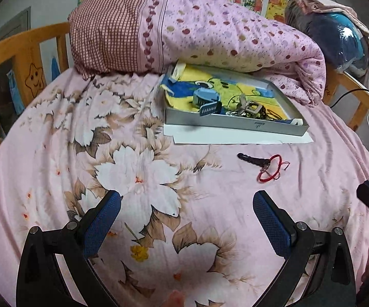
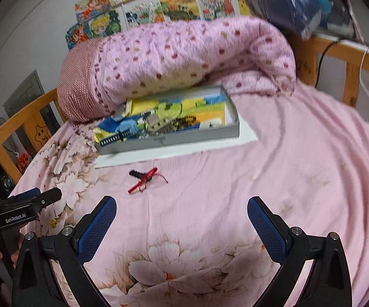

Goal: Organize jewelry
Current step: 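Withdraw both grippers toward the red bead bracelet and black chain link, then grasp the red bead bracelet with the right gripper and lift it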

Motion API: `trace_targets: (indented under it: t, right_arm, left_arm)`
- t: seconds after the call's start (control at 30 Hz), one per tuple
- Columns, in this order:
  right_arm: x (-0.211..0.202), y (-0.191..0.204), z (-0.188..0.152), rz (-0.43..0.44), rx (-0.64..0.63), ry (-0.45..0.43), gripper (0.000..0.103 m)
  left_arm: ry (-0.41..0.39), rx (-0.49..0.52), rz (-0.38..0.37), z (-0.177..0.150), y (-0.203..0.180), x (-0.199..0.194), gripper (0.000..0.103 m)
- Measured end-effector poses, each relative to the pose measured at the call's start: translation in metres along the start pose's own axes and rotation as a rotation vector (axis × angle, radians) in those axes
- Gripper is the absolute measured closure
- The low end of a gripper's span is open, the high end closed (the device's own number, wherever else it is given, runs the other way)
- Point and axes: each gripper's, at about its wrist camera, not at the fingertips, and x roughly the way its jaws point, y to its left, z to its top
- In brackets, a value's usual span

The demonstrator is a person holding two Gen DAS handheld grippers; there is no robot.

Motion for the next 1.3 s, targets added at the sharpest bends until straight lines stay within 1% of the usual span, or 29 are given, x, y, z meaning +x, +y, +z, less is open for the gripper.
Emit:
trace_targets:
  t: [0.1,0.33,0.47,0.6,0.7,0.77,0.8,0.87,0.93,1.0,1.13,1.3]
  right_arm:
    - [0.014,-0.003,-0.001,0.019,0.019,0.033,0.000]
    - [0.043,-0.007,-0.001,0.020,0.014,0.083,0.000]
    - [0.057,-0.007,0.000,0.014,-0.030,0.108,0.000]
    - [0.072,-0.009,0.003,0.019,-0.087,0.132,0.000]
    - [0.083,-0.013,0.006,0.040,-0.122,0.145,0.000]
    - [0.090,-0.017,0.009,0.058,-0.144,0.157,0.007]
    - [0.095,-0.019,0.010,0.073,-0.153,0.164,0.011]
    - [0.102,-0.022,0.013,0.098,-0.167,0.176,0.016]
    - [0.108,-0.022,0.016,0.124,-0.178,0.185,0.026]
    - [0.113,-0.022,0.018,0.149,-0.199,0.196,0.033]
    - [0.117,-0.023,0.020,0.190,-0.225,0.201,0.042]
    - [0.121,-0.021,0.023,0.219,-0.247,0.203,0.050]
  left_arm:
    - [0.016,-0.006,-0.007,-0.001,0.004,0.008,0.002]
    - [0.041,0.011,-0.006,-0.002,0.008,0.025,0.002]
    - [0.048,0.024,-0.007,-0.002,0.008,0.031,0.002]
    - [0.039,0.043,-0.034,0.001,0.006,0.035,0.002]
    - [0.043,0.080,-0.051,0.006,0.002,0.045,0.002]
    - [0.054,0.111,-0.068,0.012,-0.001,0.054,0.002]
    - [0.057,0.122,-0.078,0.013,-0.002,0.058,0.002]
    - [0.065,0.145,-0.108,0.018,-0.003,0.068,0.002]
    - [0.080,0.156,-0.138,0.022,-0.004,0.078,0.002]
    - [0.092,0.157,-0.166,0.026,-0.004,0.086,0.003]
    - [0.094,0.164,-0.213,0.033,-0.007,0.096,0.003]
    - [0.085,0.197,-0.261,0.037,-0.015,0.104,0.003]
